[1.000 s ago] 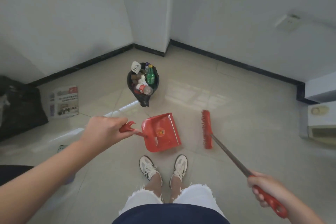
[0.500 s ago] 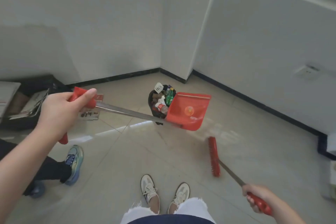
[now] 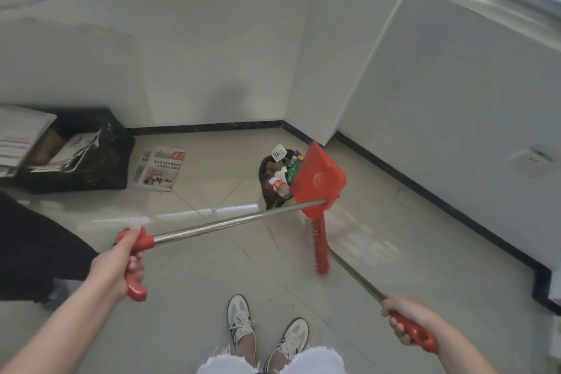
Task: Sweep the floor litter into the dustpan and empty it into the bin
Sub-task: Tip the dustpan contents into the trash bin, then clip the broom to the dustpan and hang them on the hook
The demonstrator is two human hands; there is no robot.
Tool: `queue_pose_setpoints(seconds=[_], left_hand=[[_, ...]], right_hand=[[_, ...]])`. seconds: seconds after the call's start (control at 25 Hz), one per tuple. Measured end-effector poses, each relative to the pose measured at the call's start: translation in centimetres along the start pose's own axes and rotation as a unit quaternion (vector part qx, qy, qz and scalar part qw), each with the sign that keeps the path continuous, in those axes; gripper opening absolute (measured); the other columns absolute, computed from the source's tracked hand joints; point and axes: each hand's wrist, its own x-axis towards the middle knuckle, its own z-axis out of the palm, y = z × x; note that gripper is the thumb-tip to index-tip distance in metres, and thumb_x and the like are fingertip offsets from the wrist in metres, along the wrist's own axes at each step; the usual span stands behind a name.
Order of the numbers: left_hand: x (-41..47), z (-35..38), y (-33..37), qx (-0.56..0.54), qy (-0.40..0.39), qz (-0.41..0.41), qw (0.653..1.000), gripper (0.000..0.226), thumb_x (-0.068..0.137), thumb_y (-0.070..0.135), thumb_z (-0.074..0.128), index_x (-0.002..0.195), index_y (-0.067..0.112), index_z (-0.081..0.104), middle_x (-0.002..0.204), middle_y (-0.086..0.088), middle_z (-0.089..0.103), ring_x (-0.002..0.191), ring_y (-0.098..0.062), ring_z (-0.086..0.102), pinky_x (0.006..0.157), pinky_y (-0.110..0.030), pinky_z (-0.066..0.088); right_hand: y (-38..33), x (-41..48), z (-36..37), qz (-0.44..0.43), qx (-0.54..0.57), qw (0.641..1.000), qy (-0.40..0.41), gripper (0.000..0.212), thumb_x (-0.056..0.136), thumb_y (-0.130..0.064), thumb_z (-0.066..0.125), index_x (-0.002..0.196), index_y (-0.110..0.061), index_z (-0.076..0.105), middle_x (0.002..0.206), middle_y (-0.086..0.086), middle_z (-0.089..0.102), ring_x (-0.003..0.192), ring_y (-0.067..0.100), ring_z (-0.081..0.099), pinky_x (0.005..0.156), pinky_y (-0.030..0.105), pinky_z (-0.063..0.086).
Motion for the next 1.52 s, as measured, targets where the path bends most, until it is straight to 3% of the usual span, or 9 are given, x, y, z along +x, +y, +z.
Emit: queue_pose_setpoints(seconds=[0.16,0.32,0.44,0.64,1.0,1.16,1.28,1.4,1.52], left_hand=[[1.8,-1.5,-2.7,-0.077,0.016,-0.044,0.996,0.031,0.092,0.044,0.062,0.079,0.018,0.050,0.033,0.002,0.046,0.021,0.000,0.032,0.031,-0.007,0.031],[2.4,-0.9,-4.6,-0.127,-0.016,-0.145,0.981,0.027,0.099,0.039,0.051,0.079,0.021,0.046,0.032,-0.002,0.042,0.019,0.000,0.033,0.027,-0.007,0.031],[2.2,0.0,-6.3,-0.177,-0.038,-0.219,0.959,0.030,0.101,0.036,0.047,0.077,0.019,0.043,0.030,-0.002,0.039,0.018,-0.001,0.033,0.026,-0.007,0.031],[1.8,0.2,-10.0,-0.245,-0.041,-0.287,0.925,0.034,0.102,0.034,0.044,0.073,0.018,0.040,0.026,0.005,0.031,0.019,-0.005,0.035,0.030,-0.010,0.037],[-0.3,-0.6,-13.7,-0.283,-0.085,-0.319,0.901,0.038,0.098,0.040,0.051,0.073,0.014,0.042,0.034,0.004,0.036,0.021,-0.005,0.039,0.027,-0.014,0.038],[-2.4,-0.7,-11.0,-0.229,-0.143,-0.263,0.926,0.048,0.096,0.052,0.048,0.067,0.015,0.038,0.036,0.004,0.038,0.022,0.000,0.035,0.023,-0.011,0.029],[-4.1,-2.0,-5.8,-0.120,-0.151,-0.162,0.968,0.053,0.092,0.059,0.047,0.063,0.015,0.036,0.036,0.006,0.031,0.023,-0.001,0.028,0.029,-0.007,0.025],[-7.8,-0.8,1.8,0.018,-0.161,0.005,0.987,0.057,0.085,0.062,0.054,0.059,0.014,0.038,0.035,0.007,0.028,0.026,-0.006,0.024,0.036,-0.009,0.022],[-12.7,5.3,9.7,0.157,-0.152,0.236,0.947,0.056,0.078,0.060,0.066,0.049,0.011,0.060,0.038,0.001,0.036,0.030,-0.012,0.031,0.035,-0.016,0.026]], right_hand=[[-1.9,-0.6,0.6,-0.024,-0.034,0.999,0.001,0.032,0.080,0.000,0.051,0.111,-0.006,0.059,0.047,0.004,0.042,0.032,0.013,0.037,0.040,0.012,0.027],[-3.5,-0.4,1.1,-0.025,-0.065,0.997,0.018,0.049,0.080,0.002,0.051,0.129,0.007,0.046,0.046,0.005,0.043,0.031,0.013,0.038,0.039,0.012,0.027],[-4.3,-0.8,1.2,-0.011,-0.070,0.997,0.003,0.031,0.082,0.002,0.050,0.111,-0.003,0.057,0.045,0.005,0.043,0.030,0.012,0.037,0.038,0.012,0.027],[-4.6,-1.3,0.5,0.005,-0.063,0.998,-0.004,0.011,0.081,0.000,0.052,0.086,-0.009,0.049,0.048,0.007,0.044,0.032,0.012,0.038,0.036,0.013,0.028],[-6.3,-0.9,-0.2,-0.006,-0.100,0.995,-0.011,0.007,0.081,-0.001,0.053,0.083,-0.007,0.050,0.047,0.007,0.045,0.031,0.013,0.038,0.035,0.012,0.029],[-6.4,-1.7,-2.4,-0.032,-0.076,0.997,-0.014,0.008,0.082,0.000,0.055,0.087,-0.005,0.051,0.048,0.008,0.048,0.029,0.013,0.038,0.035,0.013,0.030],[-5.7,-2.0,-5.5,-0.044,-0.010,0.999,-0.026,0.019,0.077,0.000,0.059,0.093,-0.006,0.051,0.059,0.013,0.058,0.030,0.011,0.039,0.033,0.014,0.032],[-4.6,-2.2,-8.9,-0.054,0.064,0.996,-0.044,0.042,0.082,0.004,0.052,0.117,-0.019,0.051,0.071,0.018,0.058,0.031,0.010,0.037,0.029,0.016,0.034],[-4.2,-3.3,-12.0,-0.080,0.070,0.993,-0.058,0.041,0.087,0.002,0.045,0.121,-0.016,0.056,0.076,0.014,0.059,0.039,0.015,0.055,0.032,0.021,0.047]])
